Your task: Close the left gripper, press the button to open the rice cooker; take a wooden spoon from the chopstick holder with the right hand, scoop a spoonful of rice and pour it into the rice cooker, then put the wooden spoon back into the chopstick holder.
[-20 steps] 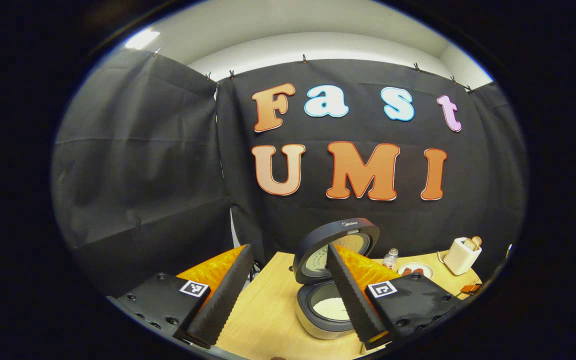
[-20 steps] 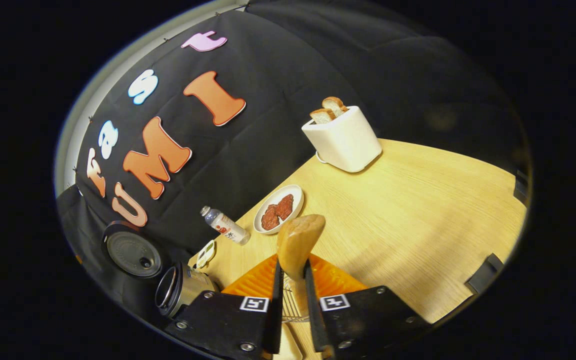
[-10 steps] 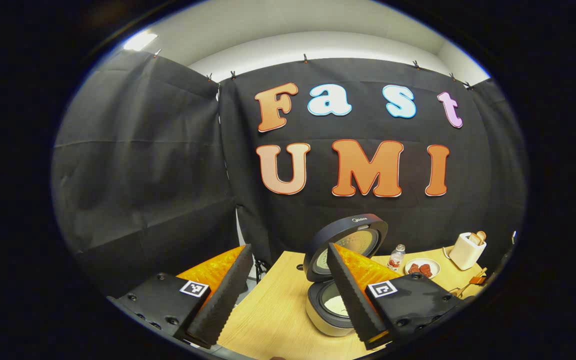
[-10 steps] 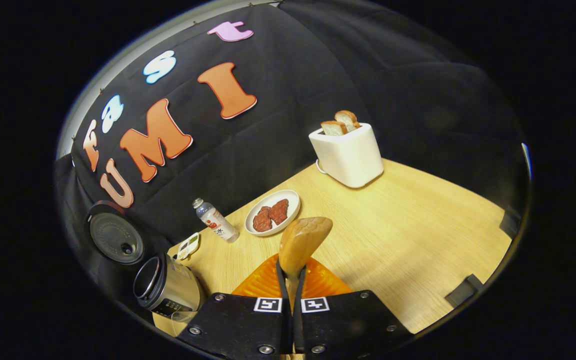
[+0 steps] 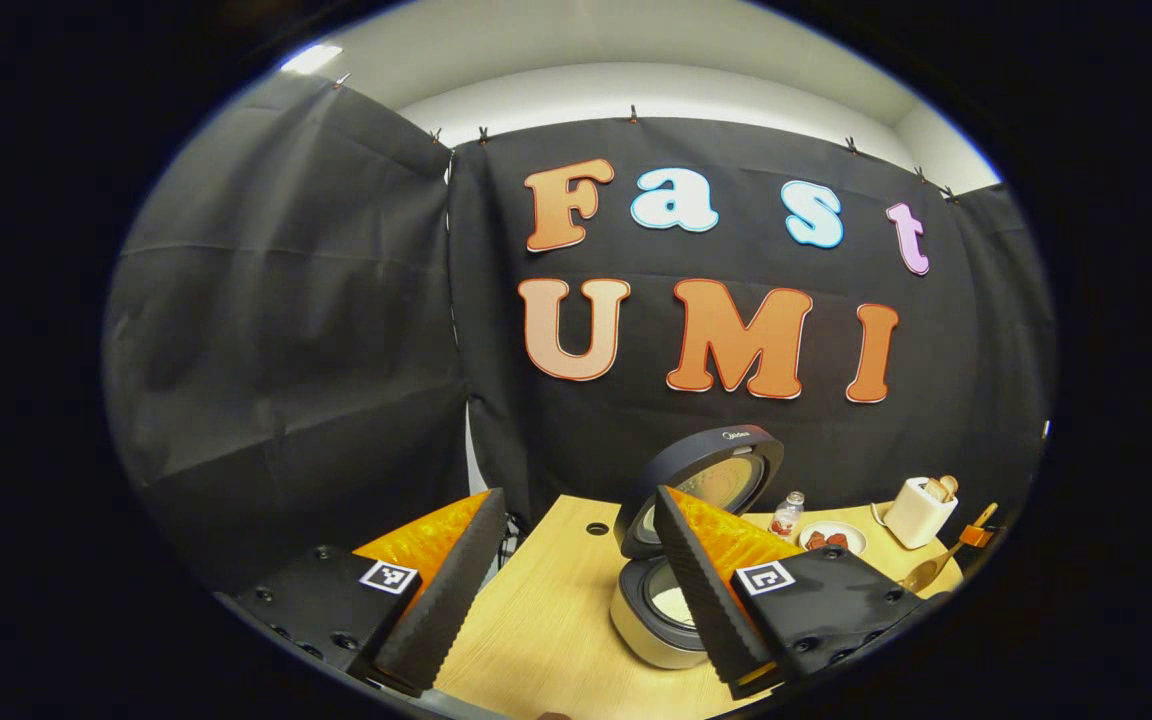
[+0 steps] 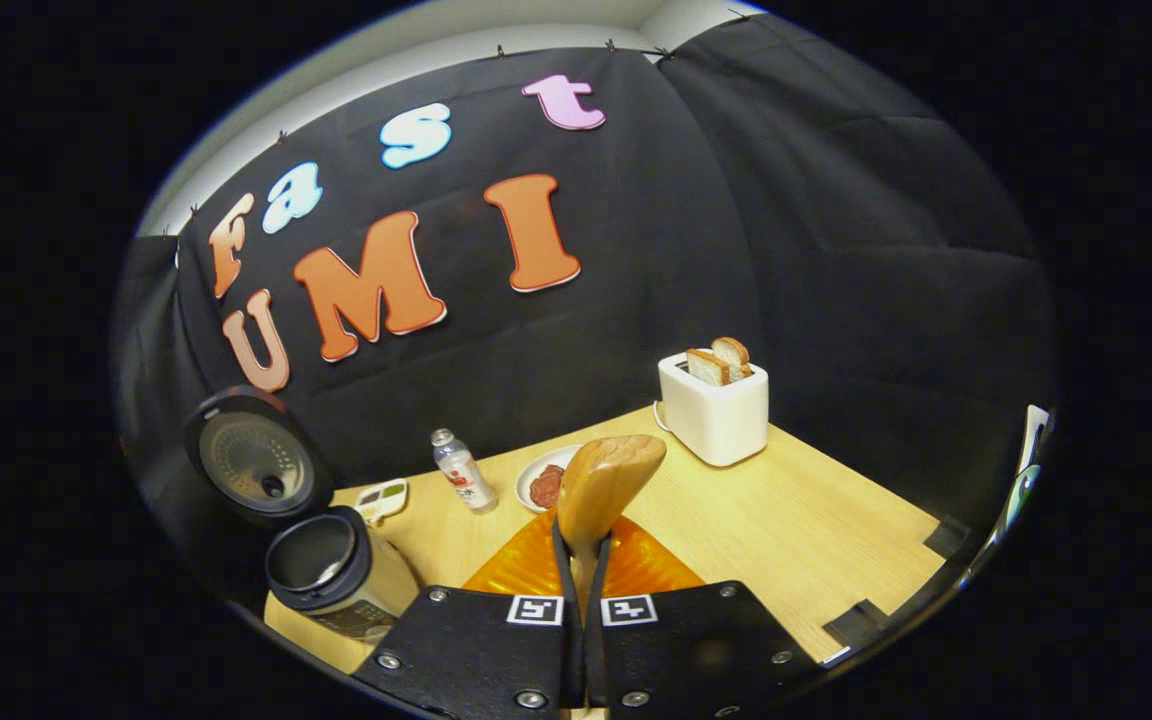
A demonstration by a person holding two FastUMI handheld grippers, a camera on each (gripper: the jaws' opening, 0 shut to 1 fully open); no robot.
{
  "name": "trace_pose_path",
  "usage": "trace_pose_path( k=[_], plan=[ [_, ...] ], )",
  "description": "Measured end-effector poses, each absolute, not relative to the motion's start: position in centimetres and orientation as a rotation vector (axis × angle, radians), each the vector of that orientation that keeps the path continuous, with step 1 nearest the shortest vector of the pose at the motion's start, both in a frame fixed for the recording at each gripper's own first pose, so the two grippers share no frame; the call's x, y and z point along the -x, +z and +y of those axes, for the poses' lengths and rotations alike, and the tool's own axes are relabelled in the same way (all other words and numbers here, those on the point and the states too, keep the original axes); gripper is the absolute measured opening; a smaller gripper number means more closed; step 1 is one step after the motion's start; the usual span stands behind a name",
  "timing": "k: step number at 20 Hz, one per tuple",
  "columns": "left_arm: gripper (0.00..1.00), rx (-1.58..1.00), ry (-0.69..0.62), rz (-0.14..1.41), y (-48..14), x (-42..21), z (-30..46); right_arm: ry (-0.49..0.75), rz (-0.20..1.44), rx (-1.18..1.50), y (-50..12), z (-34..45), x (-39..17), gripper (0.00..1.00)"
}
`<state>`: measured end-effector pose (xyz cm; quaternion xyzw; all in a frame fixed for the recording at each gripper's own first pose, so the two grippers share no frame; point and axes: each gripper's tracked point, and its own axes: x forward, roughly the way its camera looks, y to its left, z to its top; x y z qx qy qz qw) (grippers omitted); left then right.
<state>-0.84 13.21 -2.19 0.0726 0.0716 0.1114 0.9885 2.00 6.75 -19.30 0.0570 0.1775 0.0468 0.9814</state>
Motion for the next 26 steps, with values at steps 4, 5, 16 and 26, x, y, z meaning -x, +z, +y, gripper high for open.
trace_pose_path(
  k=[4, 5, 16, 26],
  plan=[
    [0.99, -0.139, 0.203, 0.139, -1.6, 0.6, 14.8, 0.129, 0.339, -0.112, -19.1, 10.5, 1.2, 0.0],
    [1.0, -0.136, 0.194, 0.136, -1.5, 0.7, 15.0, 0.137, 0.338, -0.098, -19.6, 11.5, 1.9, 0.0],
    [1.0, -0.175, 0.154, 0.19, -2.9, 0.4, 18.3, 0.091, 0.423, 0.21, -30.3, 14.9, 4.0, 0.0],
    [1.0, -0.188, 0.182, 0.24, -4.6, 0.6, 21.0, 0.08, 0.463, -0.102, -34.6, 17.8, 4.8, 0.0]
  ],
)
